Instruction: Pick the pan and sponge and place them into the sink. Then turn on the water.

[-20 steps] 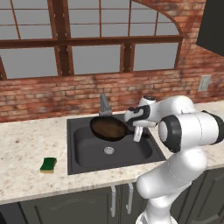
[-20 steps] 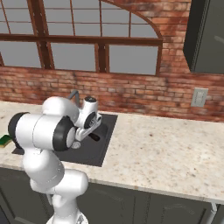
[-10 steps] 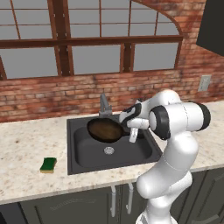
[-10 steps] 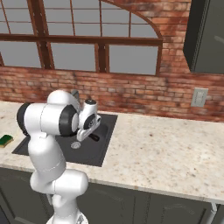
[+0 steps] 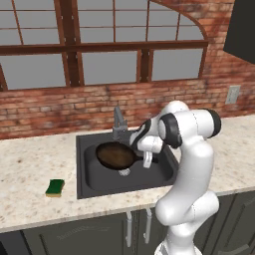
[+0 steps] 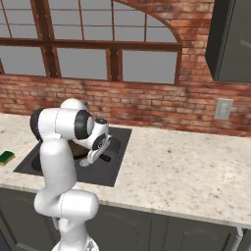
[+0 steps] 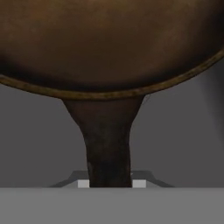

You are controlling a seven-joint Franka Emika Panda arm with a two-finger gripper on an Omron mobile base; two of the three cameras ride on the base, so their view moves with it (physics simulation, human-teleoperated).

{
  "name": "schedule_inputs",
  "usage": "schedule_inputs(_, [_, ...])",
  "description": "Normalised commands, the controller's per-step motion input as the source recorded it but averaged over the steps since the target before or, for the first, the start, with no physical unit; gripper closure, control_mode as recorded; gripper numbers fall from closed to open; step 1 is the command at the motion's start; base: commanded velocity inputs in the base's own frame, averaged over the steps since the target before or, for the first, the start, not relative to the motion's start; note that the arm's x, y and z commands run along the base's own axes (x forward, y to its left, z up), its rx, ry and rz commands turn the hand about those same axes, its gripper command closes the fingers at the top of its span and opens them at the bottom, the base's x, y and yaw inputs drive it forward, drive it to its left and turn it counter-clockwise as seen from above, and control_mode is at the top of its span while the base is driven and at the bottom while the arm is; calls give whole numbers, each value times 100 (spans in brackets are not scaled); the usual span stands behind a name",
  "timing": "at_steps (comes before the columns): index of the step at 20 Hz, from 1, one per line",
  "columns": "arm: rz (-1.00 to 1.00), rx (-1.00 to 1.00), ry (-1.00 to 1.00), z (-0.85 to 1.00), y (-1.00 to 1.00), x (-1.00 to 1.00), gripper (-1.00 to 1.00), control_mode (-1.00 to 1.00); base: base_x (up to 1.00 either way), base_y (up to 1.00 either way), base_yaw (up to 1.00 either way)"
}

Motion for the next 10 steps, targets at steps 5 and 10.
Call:
schedule_inputs(5, [9,1,0,-47,10,36,100,-100,0,0,0])
schedule_inputs(10, [9,3,0,-36,2,30,100,-100,0,0,0])
